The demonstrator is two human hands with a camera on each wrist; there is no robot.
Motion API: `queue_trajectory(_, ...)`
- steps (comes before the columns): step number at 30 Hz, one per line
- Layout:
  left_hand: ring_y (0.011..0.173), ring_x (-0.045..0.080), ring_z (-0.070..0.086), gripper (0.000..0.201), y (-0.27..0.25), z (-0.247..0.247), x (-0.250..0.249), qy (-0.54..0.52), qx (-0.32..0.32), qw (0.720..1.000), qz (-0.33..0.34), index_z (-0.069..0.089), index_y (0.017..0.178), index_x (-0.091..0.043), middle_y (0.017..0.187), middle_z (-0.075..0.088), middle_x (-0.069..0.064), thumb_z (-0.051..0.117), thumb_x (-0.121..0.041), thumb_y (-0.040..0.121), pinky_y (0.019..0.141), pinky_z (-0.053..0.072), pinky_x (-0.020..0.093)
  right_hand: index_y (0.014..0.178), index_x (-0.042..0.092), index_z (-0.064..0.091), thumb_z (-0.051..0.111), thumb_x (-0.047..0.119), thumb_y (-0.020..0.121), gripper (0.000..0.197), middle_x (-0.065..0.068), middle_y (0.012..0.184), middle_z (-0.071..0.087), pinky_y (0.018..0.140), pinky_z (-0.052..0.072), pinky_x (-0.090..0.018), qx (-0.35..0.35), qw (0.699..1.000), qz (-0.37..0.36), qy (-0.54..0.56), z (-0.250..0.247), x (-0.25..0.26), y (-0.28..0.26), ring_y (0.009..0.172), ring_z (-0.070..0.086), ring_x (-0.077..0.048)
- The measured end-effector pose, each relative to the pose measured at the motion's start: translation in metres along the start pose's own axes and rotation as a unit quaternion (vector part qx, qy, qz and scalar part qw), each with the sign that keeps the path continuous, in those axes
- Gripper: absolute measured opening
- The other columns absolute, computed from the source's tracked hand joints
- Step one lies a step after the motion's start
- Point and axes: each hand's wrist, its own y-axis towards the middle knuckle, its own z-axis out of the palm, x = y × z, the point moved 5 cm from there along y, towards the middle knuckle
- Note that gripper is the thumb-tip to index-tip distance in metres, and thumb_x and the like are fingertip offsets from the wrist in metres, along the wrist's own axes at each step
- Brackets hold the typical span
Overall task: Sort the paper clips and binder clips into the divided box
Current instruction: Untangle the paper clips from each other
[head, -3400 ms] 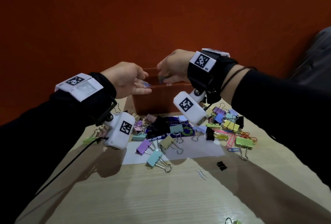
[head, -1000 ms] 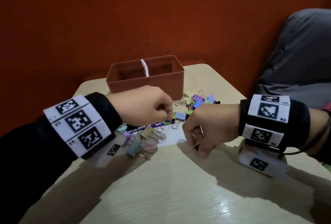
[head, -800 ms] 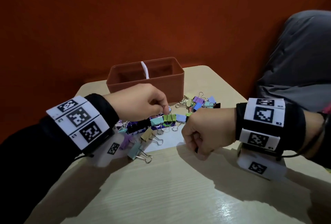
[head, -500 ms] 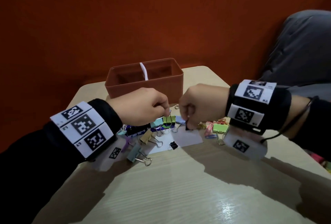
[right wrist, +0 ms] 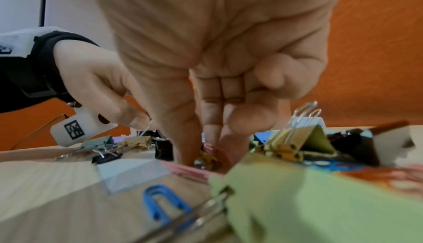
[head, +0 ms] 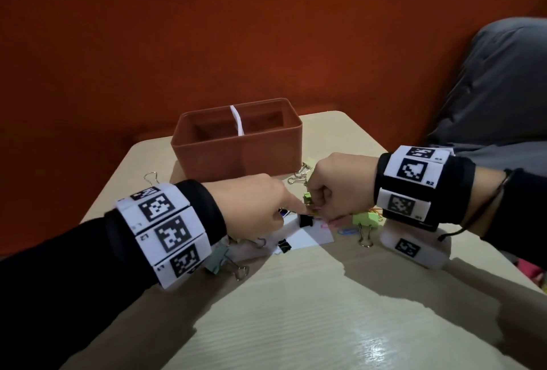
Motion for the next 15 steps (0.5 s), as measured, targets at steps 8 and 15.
queue_trajectory(8,0.082,0.013,0.059,0.028,-0.007,-0.010,0.008,-0.016,-0.041,0.999,-0.028,0.068,0.101,-0.024,0.095,0.060,-0.005,0.044,-0.015,0.089,0.071,0.050,0.028,0.075,0.013,0.068,0.066,0.011,0.075,0.003,0.002,0.060,0.068,0.058,0.048,-0.024,0.024,0.988,-0.001,0.150,-0.001,-0.006,-0.001,0.053,0.056,-0.010)
queue_trajectory(15,0.067,0.016,0.061,0.028,-0.014,-0.035,0.026,-0.114,-0.132,0.983,-0.052,0.067,0.083,-0.030,0.080,0.066,-0.005,0.046,-0.013,0.089,0.061,0.051,0.030,0.083,0.014,0.062,0.068,0.006,0.082,0.010,-0.002,0.074,0.073,0.046,0.040,-0.019,0.029,0.918,-0.002,0.394,-0.011,-0.017,0.002,0.051,0.058,-0.007)
